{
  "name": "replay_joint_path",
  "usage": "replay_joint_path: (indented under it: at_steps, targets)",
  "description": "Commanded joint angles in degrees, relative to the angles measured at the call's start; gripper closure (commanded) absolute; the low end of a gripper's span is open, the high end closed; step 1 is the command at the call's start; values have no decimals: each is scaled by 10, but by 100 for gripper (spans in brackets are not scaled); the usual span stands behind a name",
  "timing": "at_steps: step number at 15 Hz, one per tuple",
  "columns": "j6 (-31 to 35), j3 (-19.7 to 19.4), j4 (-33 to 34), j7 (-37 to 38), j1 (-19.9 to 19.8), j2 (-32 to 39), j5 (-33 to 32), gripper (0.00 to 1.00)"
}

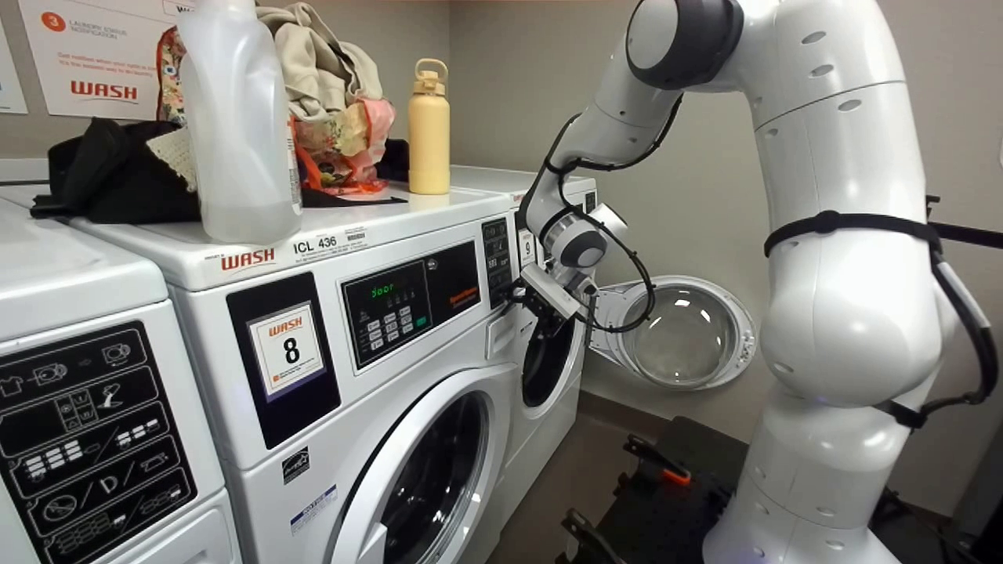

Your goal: Open the compartment in the washing machine.

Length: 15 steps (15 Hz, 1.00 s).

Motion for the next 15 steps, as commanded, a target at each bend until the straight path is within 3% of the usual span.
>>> replay_joint_path:
  at_steps: [1,15]
  targets:
    - [-5,7,15,-19,-4,7,21,0]
    - [-6,11,19,-11,3,34,21,0]
